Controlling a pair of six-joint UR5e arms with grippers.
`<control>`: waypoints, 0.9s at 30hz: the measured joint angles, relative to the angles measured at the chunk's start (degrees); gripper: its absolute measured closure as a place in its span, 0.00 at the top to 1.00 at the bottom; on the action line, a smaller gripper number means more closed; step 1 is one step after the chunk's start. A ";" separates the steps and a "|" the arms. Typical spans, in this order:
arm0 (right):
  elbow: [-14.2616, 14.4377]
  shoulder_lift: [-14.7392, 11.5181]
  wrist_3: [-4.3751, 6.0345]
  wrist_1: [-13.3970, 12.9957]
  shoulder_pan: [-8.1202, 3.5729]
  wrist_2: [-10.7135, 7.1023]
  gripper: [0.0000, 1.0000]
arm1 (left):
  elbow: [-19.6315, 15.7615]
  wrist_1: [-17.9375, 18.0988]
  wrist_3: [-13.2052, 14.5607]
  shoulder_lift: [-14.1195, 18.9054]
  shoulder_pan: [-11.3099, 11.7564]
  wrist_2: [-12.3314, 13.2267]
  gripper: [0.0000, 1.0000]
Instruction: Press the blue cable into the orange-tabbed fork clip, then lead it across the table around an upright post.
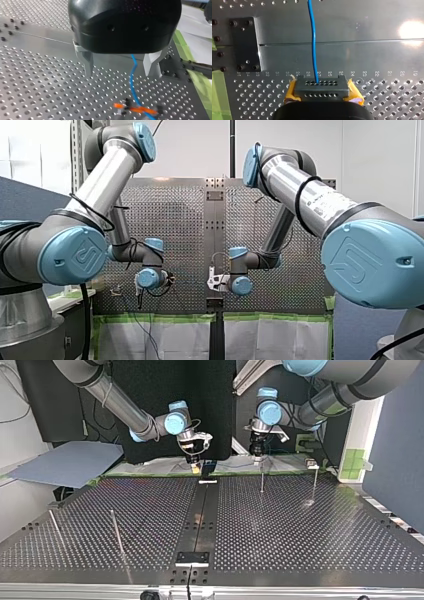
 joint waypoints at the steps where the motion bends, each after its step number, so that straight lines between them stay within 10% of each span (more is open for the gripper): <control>1: 0.00 0.00 -0.01 0.02 0.00 -0.05 0.00 | 0.27 0.16 0.14 -0.52 -0.15 -0.41 1.00; 27: -0.03 0.15 -0.23 0.01 0.00 -0.19 0.00 | 7.50 -3.13 2.69 -7.24 -4.63 -7.64 1.00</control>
